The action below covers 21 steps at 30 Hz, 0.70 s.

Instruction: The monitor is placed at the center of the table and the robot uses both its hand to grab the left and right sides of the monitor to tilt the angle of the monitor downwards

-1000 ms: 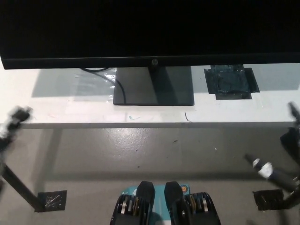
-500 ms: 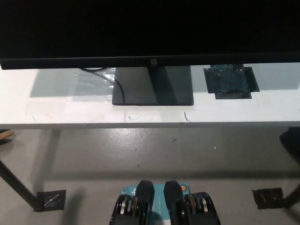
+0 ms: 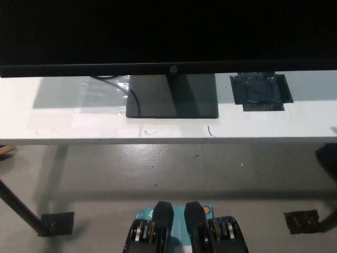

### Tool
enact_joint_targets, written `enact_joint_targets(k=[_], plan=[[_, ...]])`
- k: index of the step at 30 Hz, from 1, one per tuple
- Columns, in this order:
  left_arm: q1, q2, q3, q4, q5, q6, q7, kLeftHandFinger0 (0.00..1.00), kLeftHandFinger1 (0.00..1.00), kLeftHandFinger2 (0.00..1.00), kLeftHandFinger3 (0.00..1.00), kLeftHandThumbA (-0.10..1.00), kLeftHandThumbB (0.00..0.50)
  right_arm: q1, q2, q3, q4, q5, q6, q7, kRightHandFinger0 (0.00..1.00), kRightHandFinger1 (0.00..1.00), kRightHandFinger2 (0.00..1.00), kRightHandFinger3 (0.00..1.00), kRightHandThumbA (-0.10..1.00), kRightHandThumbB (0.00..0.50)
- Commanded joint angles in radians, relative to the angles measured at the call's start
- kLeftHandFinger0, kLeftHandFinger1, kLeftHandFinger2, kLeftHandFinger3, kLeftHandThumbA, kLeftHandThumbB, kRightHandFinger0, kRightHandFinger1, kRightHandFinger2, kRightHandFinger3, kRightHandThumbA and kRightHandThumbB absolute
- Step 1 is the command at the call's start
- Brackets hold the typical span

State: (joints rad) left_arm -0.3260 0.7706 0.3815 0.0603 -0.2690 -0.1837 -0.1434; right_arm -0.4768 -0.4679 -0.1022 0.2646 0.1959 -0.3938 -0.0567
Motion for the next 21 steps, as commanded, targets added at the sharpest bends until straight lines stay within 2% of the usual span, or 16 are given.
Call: enact_joint_targets(k=[1,4,7,10,14,18,20,21], plan=[[-0.115,0.122,-0.061,0.075,0.091,0.085,-0.049,1.00,1.00,1.00,1.00,1.00,0.440,-0.166,-0.062,-0.015,0.129,0.187,0.075,0.236,1.00,1.00,1.00,1.00,1.00,0.361],[-0.147,0.146,-0.093,0.108,0.118,0.112,-0.052,1.00,1.00,1.00,1.00,1.00,0.452,-0.228,-0.071,-0.018,0.206,0.215,0.124,0.306,1.00,1.00,1.00,1.00,1.00,0.387],[-0.166,0.155,-0.113,0.117,0.112,0.139,-0.070,1.00,1.00,1.00,1.00,1.00,0.415,-0.277,-0.080,-0.020,0.274,0.233,0.147,0.369,1.00,1.00,1.00,1.00,1.00,0.367],[-0.182,0.163,-0.130,0.141,0.131,0.113,-0.077,1.00,1.00,1.00,1.00,1.00,0.394,-0.338,-0.082,-0.012,0.361,0.223,0.147,0.422,1.00,1.00,1.00,1.00,1.00,0.361],[-0.206,0.162,-0.142,0.173,0.130,0.100,-0.093,1.00,1.00,1.00,1.00,1.00,0.379,-0.395,-0.085,0.003,0.430,0.200,0.152,0.472,1.00,1.00,1.00,1.00,1.00,0.278],[-0.227,0.152,-0.145,0.205,0.107,0.080,-0.120,1.00,1.00,1.00,1.00,1.00,0.359,-0.449,-0.085,0.012,0.512,0.175,0.155,0.509,1.00,1.00,1.00,1.00,1.00,0.276],[-0.240,0.150,-0.148,0.220,0.105,0.080,-0.131,1.00,1.00,1.00,1.00,1.00,0.389,-0.481,-0.082,0.011,0.564,0.169,0.163,0.533,1.00,1.00,1.00,1.00,1.00,0.341],[-0.248,0.148,-0.152,0.226,0.097,0.076,-0.146,1.00,1.00,1.00,1.00,1.00,0.404,-0.494,-0.083,0.019,0.578,0.153,0.165,0.539,1.00,1.00,1.00,1.00,1.00,0.339]])
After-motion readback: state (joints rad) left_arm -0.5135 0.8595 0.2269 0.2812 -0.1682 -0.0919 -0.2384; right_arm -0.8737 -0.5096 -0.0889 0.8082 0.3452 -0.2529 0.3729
